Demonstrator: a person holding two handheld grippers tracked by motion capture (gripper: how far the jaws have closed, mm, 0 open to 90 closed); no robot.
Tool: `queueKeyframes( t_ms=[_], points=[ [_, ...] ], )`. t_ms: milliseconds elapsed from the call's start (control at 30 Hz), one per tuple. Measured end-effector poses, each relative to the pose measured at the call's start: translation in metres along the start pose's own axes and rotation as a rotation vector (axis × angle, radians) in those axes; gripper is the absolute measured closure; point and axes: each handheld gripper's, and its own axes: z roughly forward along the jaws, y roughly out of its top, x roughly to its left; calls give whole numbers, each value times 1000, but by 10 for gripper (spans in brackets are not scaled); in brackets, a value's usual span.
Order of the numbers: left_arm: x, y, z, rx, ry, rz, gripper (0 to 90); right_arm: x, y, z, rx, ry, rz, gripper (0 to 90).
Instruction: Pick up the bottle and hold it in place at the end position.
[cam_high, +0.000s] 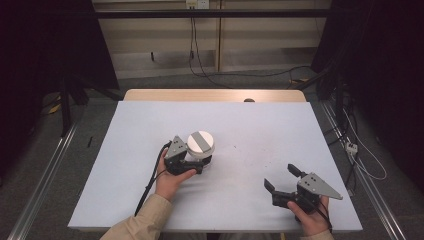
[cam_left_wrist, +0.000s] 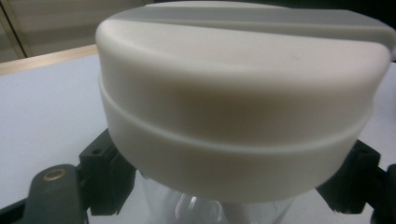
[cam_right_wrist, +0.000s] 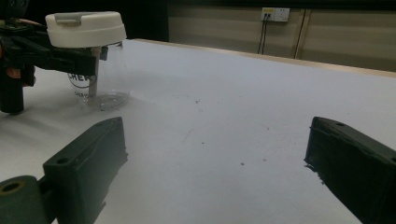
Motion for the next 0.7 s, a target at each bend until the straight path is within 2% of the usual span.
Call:
queueKeyframes(
  t_ms=[167, 267, 300, 467, 700],
  points=[
    [-2, 5, 3, -21, 0, -2, 183, -1, 0, 0, -3, 0, 2, 46],
    [-2, 9, 4, -35, 3, 11, 184, -1, 0, 0, -5, 0, 2, 46],
    [-2, 10, 5, -41, 4, 1, 183, -1, 0, -1, -4, 0, 3, 46],
    [0, 12, 9, -46, 11, -12, 183, -1, 1, -1, -5, 2, 4, 46],
    [1, 17, 14, -45, 24, 2, 184, 0, 1, 0, -4, 5, 2, 46]
  ],
)
